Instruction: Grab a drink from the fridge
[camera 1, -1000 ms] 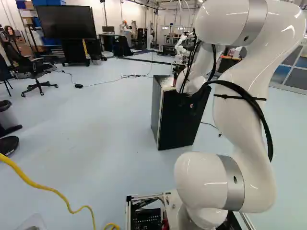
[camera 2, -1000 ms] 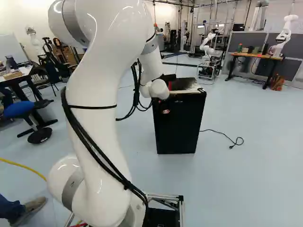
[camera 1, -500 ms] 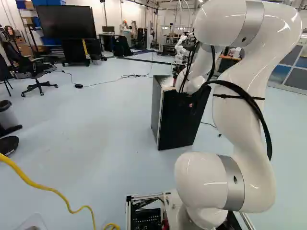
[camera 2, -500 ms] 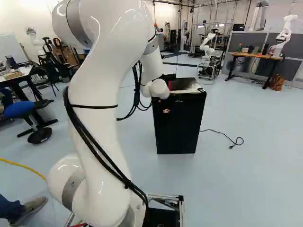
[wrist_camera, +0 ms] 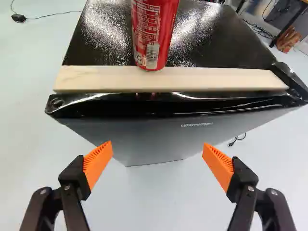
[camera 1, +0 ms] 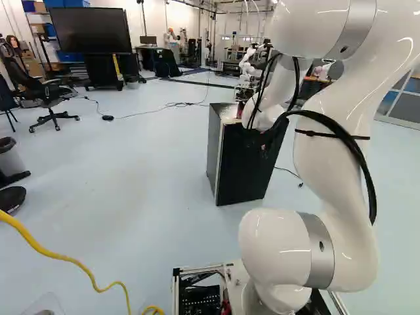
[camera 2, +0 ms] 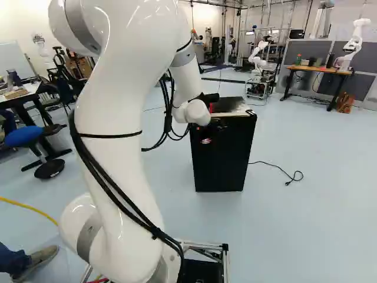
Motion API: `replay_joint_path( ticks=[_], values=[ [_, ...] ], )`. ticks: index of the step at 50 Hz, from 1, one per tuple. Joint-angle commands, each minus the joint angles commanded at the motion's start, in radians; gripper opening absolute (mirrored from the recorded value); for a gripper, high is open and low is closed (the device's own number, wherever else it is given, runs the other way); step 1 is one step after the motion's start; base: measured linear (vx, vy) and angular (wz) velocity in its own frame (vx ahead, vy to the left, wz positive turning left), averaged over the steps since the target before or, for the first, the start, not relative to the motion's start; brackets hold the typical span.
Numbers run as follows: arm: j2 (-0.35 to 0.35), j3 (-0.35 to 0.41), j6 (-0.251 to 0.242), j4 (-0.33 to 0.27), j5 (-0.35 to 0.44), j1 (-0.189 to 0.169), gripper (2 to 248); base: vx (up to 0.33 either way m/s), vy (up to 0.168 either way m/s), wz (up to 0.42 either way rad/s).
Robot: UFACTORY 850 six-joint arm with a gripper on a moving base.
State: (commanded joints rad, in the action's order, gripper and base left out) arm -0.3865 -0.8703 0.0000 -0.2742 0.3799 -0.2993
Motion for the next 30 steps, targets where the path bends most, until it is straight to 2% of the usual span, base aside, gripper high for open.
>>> replay_joint_path(
  ticks=[13,30],
  values=[
    [0.04,0.05,0.0,0.0,0.046,-0.004,247,0.0,0.0,0.0],
    [0.045,0.057,0.0,0.0,0.158,-0.002,247,0.0,0.0,0.0]
  ],
)
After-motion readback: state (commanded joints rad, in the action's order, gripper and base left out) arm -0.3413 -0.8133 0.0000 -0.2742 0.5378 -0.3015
